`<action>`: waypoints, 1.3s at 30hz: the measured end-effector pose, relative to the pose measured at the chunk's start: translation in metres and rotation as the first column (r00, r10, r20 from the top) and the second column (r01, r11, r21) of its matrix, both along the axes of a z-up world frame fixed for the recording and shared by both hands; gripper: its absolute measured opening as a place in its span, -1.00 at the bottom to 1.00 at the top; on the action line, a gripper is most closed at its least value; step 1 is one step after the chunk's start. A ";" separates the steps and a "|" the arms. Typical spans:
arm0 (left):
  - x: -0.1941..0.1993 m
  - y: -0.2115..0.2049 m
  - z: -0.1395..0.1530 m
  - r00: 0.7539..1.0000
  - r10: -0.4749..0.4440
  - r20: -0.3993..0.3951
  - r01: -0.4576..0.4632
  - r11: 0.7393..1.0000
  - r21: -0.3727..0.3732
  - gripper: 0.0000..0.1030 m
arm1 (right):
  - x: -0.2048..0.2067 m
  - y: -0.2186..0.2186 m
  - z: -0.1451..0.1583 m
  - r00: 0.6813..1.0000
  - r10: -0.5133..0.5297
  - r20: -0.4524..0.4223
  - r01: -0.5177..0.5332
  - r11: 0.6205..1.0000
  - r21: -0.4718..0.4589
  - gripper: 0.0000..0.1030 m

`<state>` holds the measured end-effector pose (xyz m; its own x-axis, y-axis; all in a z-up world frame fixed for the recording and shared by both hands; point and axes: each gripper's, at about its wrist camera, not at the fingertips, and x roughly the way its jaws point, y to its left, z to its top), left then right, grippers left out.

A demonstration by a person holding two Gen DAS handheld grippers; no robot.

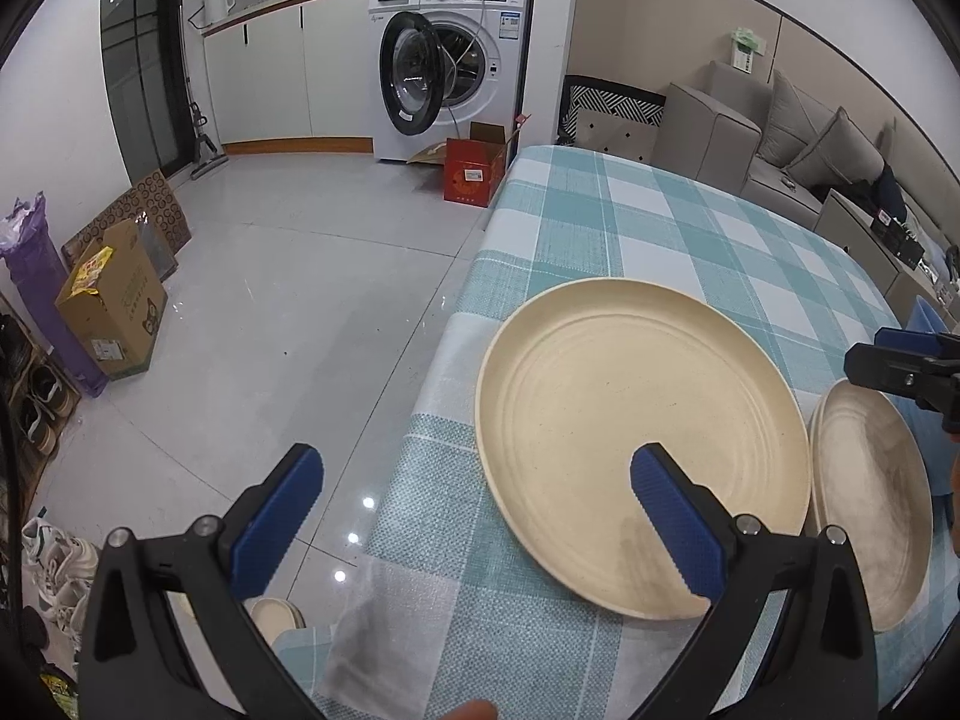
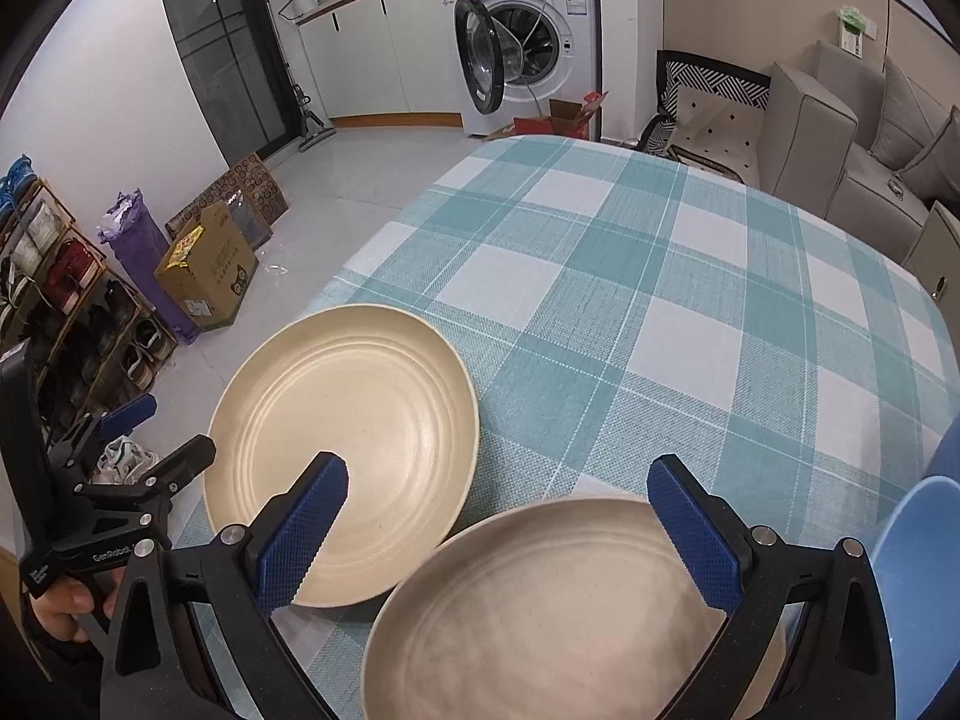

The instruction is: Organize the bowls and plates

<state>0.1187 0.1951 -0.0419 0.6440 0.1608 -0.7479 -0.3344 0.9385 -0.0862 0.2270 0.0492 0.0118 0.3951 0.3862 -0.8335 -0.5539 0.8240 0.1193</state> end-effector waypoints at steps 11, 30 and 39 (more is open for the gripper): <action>0.006 0.004 -0.019 0.999 0.015 -0.045 -0.017 0.999 -0.038 0.96 | 0.014 0.022 -0.025 0.998 0.022 -0.063 -0.024 1.000 -0.020 0.91; 0.003 0.003 -0.021 0.999 -0.035 -0.003 0.035 0.995 -0.098 0.67 | 0.021 0.044 -0.048 0.991 0.058 -0.118 -0.065 0.996 -0.054 0.51; 0.003 0.009 -0.025 0.999 -0.033 -0.009 0.031 0.990 -0.138 0.02 | 0.015 0.053 -0.056 0.988 0.082 -0.128 -0.093 0.992 -0.083 0.15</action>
<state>0.1214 0.2039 -0.0666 0.6383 0.0349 -0.7690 -0.3063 0.9280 -0.2121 0.2422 0.1019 -0.0446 0.2548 0.3371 -0.9063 -0.6096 0.7836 0.1201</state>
